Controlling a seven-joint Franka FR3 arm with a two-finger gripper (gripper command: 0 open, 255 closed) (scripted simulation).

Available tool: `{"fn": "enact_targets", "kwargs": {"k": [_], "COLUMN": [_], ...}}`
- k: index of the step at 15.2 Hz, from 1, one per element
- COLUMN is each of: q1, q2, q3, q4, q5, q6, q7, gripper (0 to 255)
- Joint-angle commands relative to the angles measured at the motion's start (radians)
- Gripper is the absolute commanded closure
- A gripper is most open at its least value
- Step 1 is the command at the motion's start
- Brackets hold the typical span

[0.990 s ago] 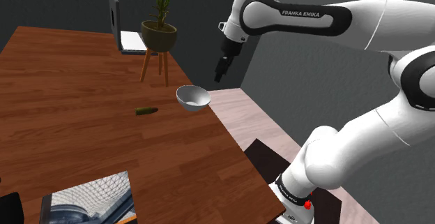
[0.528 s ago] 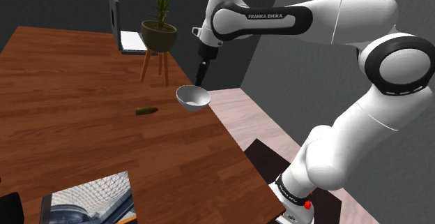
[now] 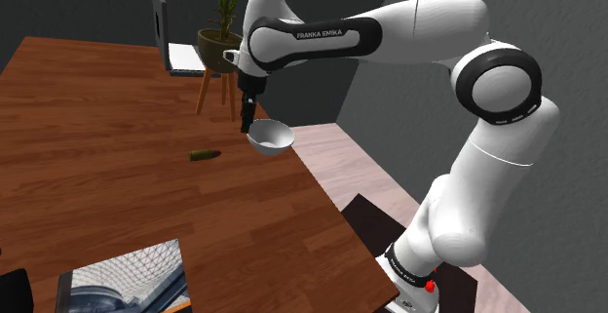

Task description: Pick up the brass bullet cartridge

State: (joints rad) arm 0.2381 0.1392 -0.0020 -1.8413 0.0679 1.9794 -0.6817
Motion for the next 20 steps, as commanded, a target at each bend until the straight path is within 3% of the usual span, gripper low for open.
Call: {"fn": "enact_targets", "kwargs": {"k": [1, 8, 18, 19, 20], "q1": [0.015, 0.068, 0.070, 0.070, 0.070], "q2": [0.050, 0.239, 0.281, 0.280, 0.280], "q3": [0.018, 0.083, 0.084, 0.084, 0.084], "q4": [0.039, 0.204, 0.159, 0.158, 0.158], "q5": [0.000, -0.021, -0.022, -0.022, -0.022], "q6": [0.008, 0.016, 0.103, 0.103, 0.103], "q7": [-0.042, -0.176, -0.184, -0.185, -0.185], "gripper": [0, 0, 0, 255, 255]}}
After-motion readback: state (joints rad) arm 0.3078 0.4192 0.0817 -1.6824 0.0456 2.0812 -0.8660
